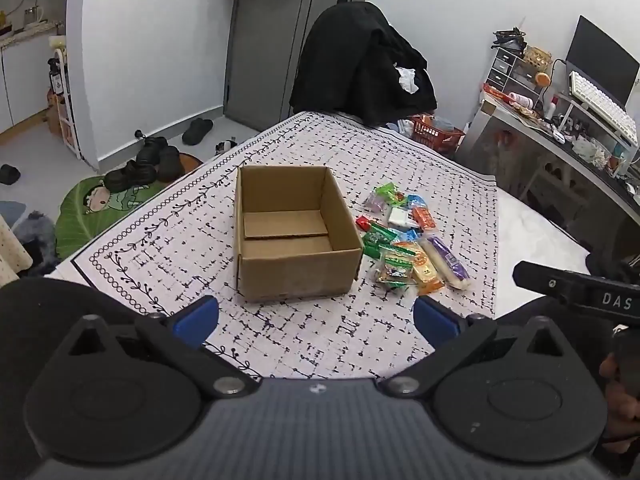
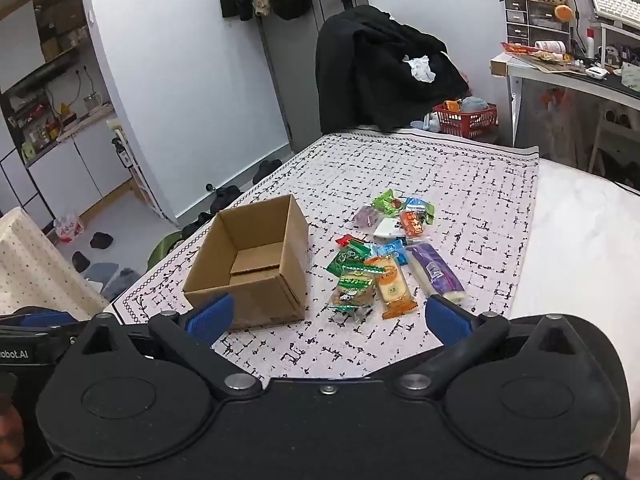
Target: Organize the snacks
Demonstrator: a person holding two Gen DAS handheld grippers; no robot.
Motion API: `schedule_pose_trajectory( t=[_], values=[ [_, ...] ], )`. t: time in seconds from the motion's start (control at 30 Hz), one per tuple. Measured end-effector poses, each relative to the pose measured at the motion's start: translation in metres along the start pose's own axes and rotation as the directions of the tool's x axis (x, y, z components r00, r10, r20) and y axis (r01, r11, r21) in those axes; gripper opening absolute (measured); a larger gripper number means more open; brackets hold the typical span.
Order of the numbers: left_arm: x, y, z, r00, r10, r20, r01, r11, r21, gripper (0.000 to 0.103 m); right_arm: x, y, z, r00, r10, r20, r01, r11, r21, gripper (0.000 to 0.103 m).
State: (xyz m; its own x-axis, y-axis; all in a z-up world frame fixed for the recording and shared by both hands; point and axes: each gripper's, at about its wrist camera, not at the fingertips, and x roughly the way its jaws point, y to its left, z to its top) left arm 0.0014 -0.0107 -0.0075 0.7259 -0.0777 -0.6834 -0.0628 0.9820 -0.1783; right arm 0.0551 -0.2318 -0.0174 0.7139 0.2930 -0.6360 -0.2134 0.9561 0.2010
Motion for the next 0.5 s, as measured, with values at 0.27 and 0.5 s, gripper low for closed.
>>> schedule_pose_trajectory(
  t=[0.27,0.5],
  values=[
    [-0.0046,-0.0003,-0.0039,1.0,-0.003,0.01,0.003,1.0,-0.001,0.101,-0.0013,0.0015,-0.0001,1.0,-0.008,-0.001,0.008,1.0,-0.01,0.103],
    [-0.0071,-0.0006,-0.0054,1.0,0.003,0.006,-0.003,1.0,0.005,0.101,-0.0014,0.0036,-0.0025,1.0,-0.006,-0.001,0.006,1.0,-0.013,0.103]
  ],
)
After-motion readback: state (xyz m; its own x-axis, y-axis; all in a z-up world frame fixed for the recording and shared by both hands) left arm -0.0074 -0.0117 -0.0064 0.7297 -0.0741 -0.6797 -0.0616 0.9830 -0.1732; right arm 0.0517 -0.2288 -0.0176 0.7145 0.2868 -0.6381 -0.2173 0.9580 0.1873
